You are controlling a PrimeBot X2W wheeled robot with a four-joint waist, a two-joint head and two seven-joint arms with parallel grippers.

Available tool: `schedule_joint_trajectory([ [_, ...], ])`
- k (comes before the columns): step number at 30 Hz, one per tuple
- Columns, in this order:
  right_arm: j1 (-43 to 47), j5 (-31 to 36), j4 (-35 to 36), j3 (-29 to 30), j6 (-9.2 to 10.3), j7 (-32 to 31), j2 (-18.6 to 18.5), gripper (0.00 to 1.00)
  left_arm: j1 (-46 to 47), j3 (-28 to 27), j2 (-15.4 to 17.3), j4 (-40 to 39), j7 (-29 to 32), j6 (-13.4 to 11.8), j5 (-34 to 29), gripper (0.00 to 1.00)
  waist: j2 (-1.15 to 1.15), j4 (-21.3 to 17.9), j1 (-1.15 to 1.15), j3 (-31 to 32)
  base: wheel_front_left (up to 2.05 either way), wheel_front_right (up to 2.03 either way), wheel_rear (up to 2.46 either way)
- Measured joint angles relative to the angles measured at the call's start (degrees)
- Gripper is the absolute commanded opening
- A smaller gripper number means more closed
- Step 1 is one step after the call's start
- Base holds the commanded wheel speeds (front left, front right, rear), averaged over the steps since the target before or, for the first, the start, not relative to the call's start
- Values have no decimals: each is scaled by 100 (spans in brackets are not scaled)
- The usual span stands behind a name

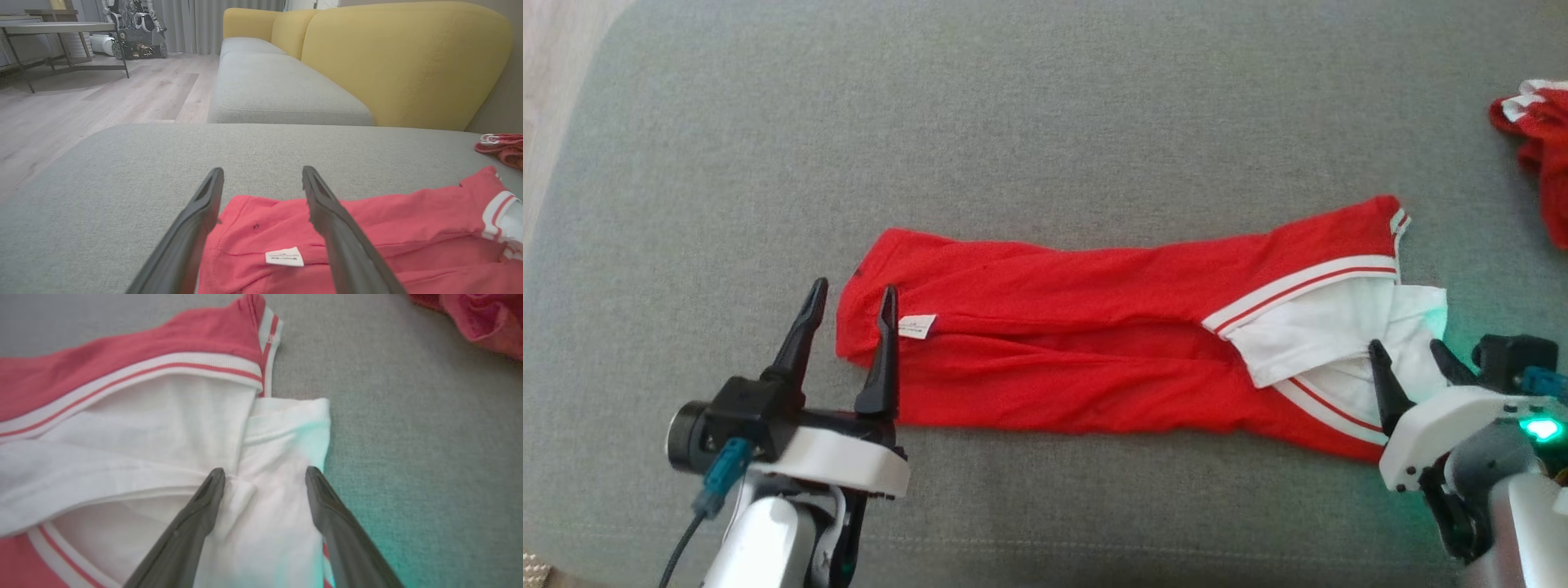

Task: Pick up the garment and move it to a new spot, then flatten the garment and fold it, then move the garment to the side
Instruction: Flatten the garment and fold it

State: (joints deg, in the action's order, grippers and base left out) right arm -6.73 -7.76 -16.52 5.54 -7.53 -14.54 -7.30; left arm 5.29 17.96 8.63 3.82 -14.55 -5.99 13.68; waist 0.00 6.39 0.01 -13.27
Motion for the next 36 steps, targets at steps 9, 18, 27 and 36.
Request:
schedule_joint_trajectory([
  [9, -169, 63, 41, 240, 0, -621, 178, 100, 185, -53, -167, 51, 0, 171, -132, 100, 0, 6, -1, -159, 0, 0, 0],
  [18, -426, -508, -23, -63, 0, -1070, 219, 0, 212, -204, -264, 62, 0, 308, -252, 100, 0, -7, -1, -240, 0, 0, 0],
  [27, -374, -755, 49, -44, 0, -901, 263, 0, 211, -302, -343, 82, 0, 401, -315, 100, 0, -38, -1, -208, 0, 0, 0],
  [36, 156, -769, 522, 408, 0, -713, 301, 0, 200, -426, -363, 79, 0, 405, -375, 100, 0, -239, -1, -106, 0, 0, 0],
])
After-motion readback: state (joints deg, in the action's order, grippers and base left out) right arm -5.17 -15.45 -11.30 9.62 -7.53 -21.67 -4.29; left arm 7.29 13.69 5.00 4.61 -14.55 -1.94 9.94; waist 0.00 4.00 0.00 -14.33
